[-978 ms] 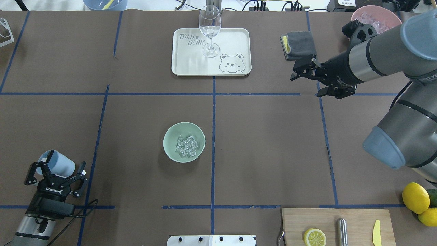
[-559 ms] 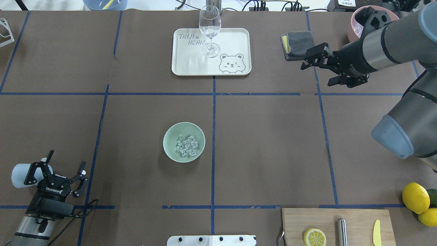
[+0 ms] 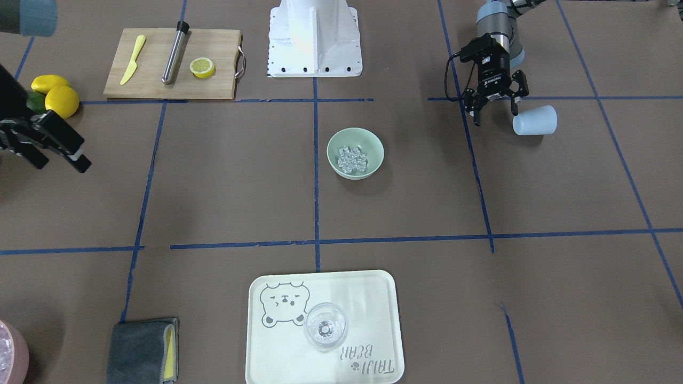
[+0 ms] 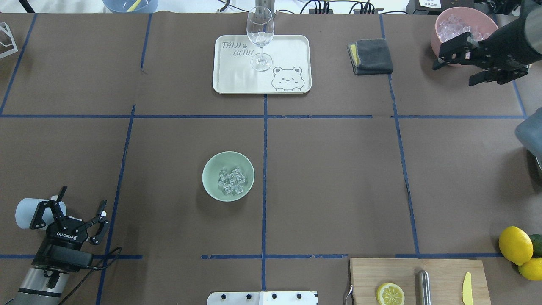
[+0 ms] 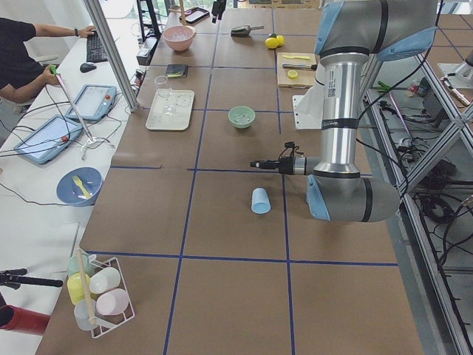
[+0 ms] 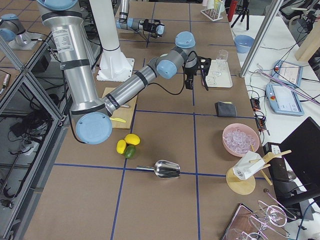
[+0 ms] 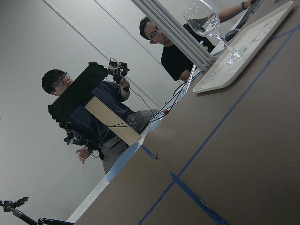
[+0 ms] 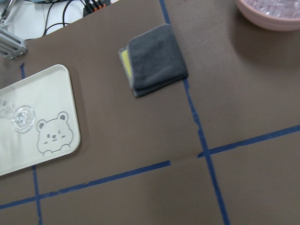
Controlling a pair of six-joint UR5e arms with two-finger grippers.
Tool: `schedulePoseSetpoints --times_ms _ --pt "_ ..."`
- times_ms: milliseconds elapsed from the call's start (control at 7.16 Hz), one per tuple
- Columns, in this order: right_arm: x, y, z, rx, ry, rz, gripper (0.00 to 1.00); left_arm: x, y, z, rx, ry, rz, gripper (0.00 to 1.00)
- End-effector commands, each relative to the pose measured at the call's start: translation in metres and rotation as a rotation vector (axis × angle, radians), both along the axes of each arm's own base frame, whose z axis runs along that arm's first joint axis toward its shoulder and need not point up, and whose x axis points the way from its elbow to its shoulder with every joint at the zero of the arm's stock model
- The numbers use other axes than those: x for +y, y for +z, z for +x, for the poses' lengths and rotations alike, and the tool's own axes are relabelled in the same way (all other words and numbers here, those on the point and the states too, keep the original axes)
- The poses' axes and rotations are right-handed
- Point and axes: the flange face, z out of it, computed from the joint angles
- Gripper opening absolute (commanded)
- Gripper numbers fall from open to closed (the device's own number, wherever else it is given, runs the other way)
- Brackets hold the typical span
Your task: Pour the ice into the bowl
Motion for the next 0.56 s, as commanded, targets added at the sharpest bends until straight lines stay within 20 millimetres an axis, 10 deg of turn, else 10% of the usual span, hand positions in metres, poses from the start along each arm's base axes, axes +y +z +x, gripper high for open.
schedulePoseSetpoints --times_ms 0,419 --pt "-0.01 0.063 0.036 0.098 -0.083 0.054 1.0 0.218 0.194 0.211 -0.787 0.651 -0.566 1.0" --pt "-0.005 0.123 0.049 0.182 -0.226 0.129 1.0 0.219 0.194 0.212 -0.786 0.653 -0.569 1.0"
